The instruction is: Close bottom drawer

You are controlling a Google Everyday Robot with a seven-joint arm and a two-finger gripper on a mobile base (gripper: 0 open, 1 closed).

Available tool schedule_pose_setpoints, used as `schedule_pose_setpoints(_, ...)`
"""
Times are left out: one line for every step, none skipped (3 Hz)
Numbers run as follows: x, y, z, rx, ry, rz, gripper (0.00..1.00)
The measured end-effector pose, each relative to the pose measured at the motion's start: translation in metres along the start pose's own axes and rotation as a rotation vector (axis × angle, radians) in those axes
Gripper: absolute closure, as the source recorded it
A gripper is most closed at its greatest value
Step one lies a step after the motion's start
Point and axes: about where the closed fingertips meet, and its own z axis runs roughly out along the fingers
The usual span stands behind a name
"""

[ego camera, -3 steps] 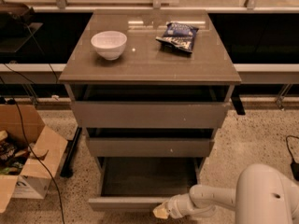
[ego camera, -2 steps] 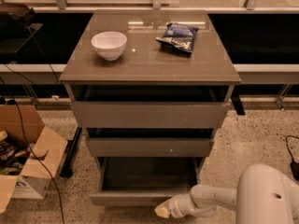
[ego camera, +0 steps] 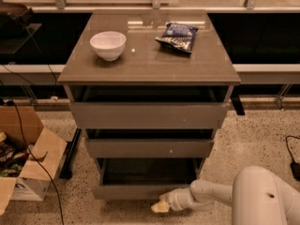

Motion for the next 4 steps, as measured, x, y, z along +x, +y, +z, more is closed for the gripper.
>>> schedule_pose_setpoints(-0.019,-0.028,-0.002,0.031,-0.042,-0.011,0.0)
schedule_pose_setpoints(-0.022,-0.031,-0.002,0.037,-0.049,-0.014,0.0)
schedule_pose_setpoints(-0.054,-0.059,-0.012,0.094,-0.107,-0.059,0.0)
schedule_pose_setpoints(-0.078,-0.076,-0.022,0.14,-0.157,-0.097,0.0)
